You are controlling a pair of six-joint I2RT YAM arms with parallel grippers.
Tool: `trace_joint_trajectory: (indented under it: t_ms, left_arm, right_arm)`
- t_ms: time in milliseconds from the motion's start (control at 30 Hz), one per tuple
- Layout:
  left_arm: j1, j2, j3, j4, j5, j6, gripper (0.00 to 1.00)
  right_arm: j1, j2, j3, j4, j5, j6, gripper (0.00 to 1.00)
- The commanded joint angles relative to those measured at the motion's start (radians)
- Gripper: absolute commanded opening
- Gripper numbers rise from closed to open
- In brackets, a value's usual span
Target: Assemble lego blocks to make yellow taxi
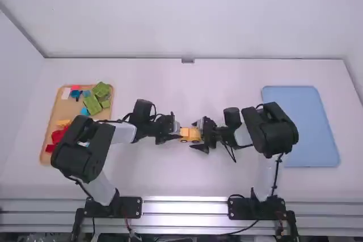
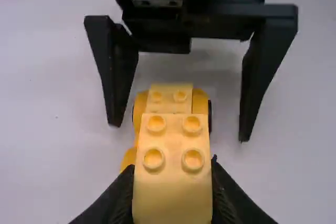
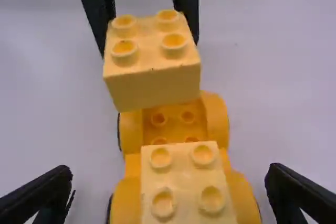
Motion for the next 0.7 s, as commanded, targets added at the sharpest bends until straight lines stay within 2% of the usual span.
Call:
trace_joint_trajectory:
  t_ms: [0, 167, 200, 267, 400, 500, 667]
  left_arm:
    - [-0.003, 0.001, -0.003, -0.002, 0.002, -0.026, 0.2]
    - [-0.01, 0.017, -0.003, -0.001, -0.002, -0.027, 0.2]
    - [-0.01, 0.019, -0.003, 0.003, -0.003, -0.026, 0.2]
    - [-0.01, 0.023, -0.002, 0.011, -0.002, -0.026, 0.2]
    - [-0.01, 0.031, 0.03, -0.034, -0.002, -0.026, 0.19]
    - [-0.011, 0.032, 0.047, -0.068, -0.003, -0.014, 0.18]
    - [-0.011, 0.032, 0.062, -0.103, -0.003, 0.004, 0.17]
  right_arm:
    - [-0.002, 0.051, 0.048, 0.001, -0.059, -0.031, 0.98]
    - [-0.002, 0.08, 0.073, -0.007, -0.056, -0.031, 1.0]
    - [-0.002, 0.08, 0.07, -0.004, -0.057, -0.034, 0.97]
    - [-0.002, 0.08, 0.065, -0.007, -0.057, -0.058, 0.9]
    - [0.013, 0.08, 0.048, -0.007, -0.051, -0.112, 0.56]
    - [0.009, 0.08, 0.04, -0.008, -0.043, -0.113, 0.47]
    - [0.009, 0.08, 0.028, -0.007, -0.044, -0.114, 0.45]
